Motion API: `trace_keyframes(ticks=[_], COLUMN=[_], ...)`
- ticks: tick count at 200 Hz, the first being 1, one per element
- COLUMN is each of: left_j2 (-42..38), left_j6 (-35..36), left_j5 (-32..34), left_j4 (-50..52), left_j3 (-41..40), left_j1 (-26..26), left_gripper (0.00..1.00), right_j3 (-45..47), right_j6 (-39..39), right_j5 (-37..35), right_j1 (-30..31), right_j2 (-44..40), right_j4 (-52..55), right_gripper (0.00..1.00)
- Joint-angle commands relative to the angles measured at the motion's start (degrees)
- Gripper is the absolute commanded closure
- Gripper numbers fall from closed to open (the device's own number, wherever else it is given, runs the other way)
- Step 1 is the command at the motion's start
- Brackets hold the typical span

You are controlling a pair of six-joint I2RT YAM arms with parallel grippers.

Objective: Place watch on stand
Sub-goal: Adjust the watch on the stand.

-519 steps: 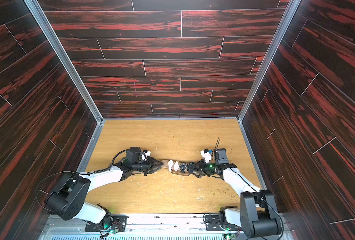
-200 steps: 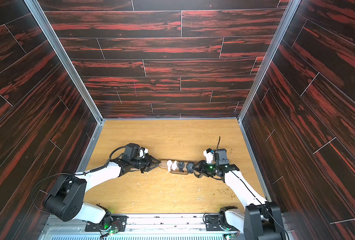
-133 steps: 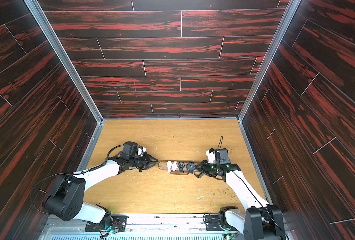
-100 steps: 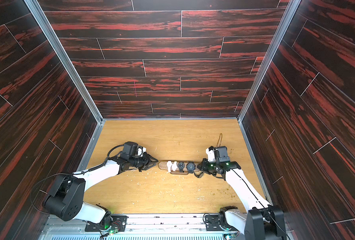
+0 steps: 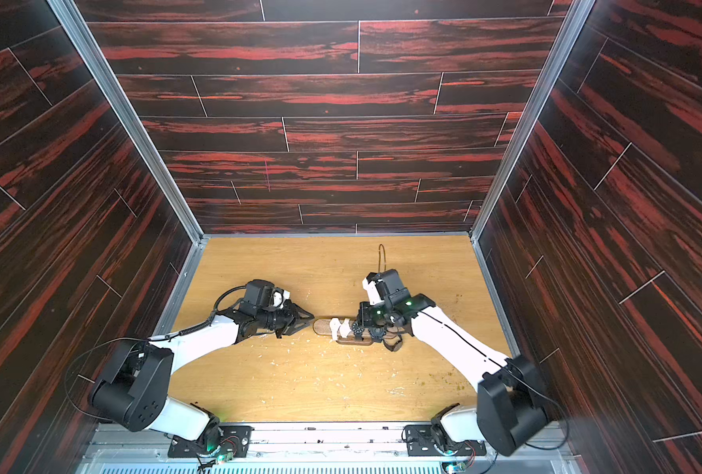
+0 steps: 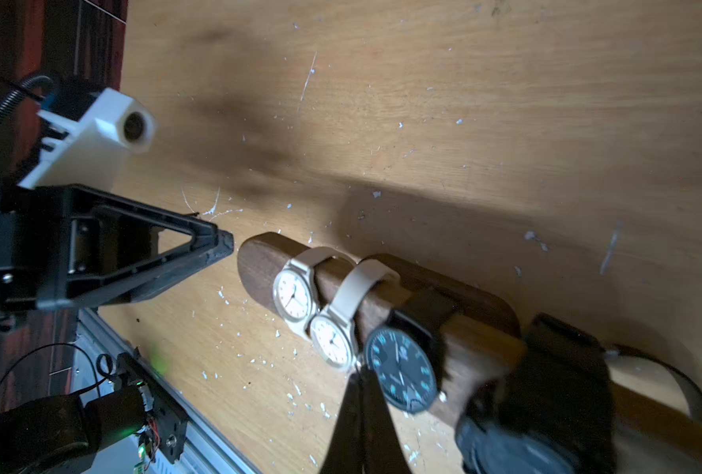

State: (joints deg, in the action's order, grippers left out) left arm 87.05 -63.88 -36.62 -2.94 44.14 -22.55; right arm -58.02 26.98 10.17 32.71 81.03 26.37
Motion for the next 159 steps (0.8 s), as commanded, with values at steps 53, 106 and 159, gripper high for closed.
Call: trace_keyframes(ticks=[53,106,159], left_j2=[0.3,0.4,0.2], left_j6=[0.2,0.1,0.1], left_j5=[-0.8,-1.0,-0.8], left_j4=[-0.8,-0.8,-0.8], left_j3=[0.9,0.9,0.6], left_j1=[0.2,0.3,0.3], left_gripper=[0.68,0.68,0.68], right_j3=[-3.7,-3.2,-1.9], right_j6=[-0.4,-1.3,-1.8], right_j5=[-0.9,-2.5,-4.6], right_j1=[1.3,1.4,1.3], right_j2=[6.0,7.8,6.7], right_j4=[-0.9,0.1,1.6], right_gripper=[1.0,1.0,1.0])
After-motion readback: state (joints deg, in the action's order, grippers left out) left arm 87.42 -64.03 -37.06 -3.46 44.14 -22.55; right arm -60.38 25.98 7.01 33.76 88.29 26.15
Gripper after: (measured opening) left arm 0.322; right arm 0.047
